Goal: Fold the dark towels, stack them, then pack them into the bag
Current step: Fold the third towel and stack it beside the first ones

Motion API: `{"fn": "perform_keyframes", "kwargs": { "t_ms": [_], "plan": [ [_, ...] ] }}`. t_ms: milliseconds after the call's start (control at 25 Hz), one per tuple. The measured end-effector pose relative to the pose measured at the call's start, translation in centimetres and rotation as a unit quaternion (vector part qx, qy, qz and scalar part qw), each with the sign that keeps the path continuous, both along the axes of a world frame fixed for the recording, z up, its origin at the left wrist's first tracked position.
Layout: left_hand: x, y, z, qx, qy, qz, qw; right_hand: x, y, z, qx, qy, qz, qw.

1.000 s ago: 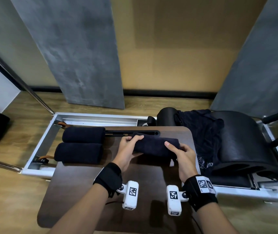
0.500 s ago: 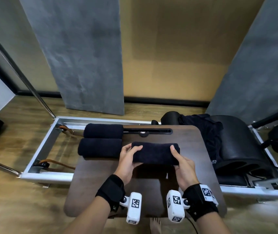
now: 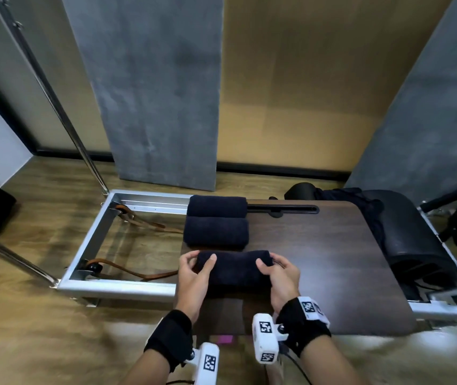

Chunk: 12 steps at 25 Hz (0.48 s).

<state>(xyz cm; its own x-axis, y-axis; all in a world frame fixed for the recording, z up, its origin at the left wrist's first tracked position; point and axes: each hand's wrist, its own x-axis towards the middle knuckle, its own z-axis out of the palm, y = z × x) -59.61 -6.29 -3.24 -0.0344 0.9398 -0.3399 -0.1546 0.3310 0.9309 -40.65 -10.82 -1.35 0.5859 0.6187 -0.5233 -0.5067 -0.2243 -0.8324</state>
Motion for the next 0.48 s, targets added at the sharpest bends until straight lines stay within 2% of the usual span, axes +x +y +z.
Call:
{"fn": "perform_keyframes", "kwargs": {
  "t_ms": [80,200,320,400,480],
  "plan": [
    [-1.5,1.0,-0.5,-0.005,0.027,0.011,1.0,-2.1,1.3,-0.2,-0.025,-0.058,-0.002,0.998],
    [-2.6,2.8,-0.5,-0.02,0.037,0.011,0.999,-3.7,2.7,-0.5,-0.015,-0.106,-0.012,0.994],
    [-3.2,4.2,-0.3,-0.003,0.103,0.01,0.995,-4.4,2.7,-0.7,-0.014,-0.136,-0.008,0.991],
    [-3.5,4.6,-0.3,0.007,0.15,0.024,0.988,-4.5,2.2,-0.8,-0.006,-0.15,0.015,0.989],
    [-3.8,4.5,-0.4,0.014,0.174,0.027,0.984,-4.5,1.8,-1.0,-0.025,-0.211,0.056,0.976]
  ]
}}
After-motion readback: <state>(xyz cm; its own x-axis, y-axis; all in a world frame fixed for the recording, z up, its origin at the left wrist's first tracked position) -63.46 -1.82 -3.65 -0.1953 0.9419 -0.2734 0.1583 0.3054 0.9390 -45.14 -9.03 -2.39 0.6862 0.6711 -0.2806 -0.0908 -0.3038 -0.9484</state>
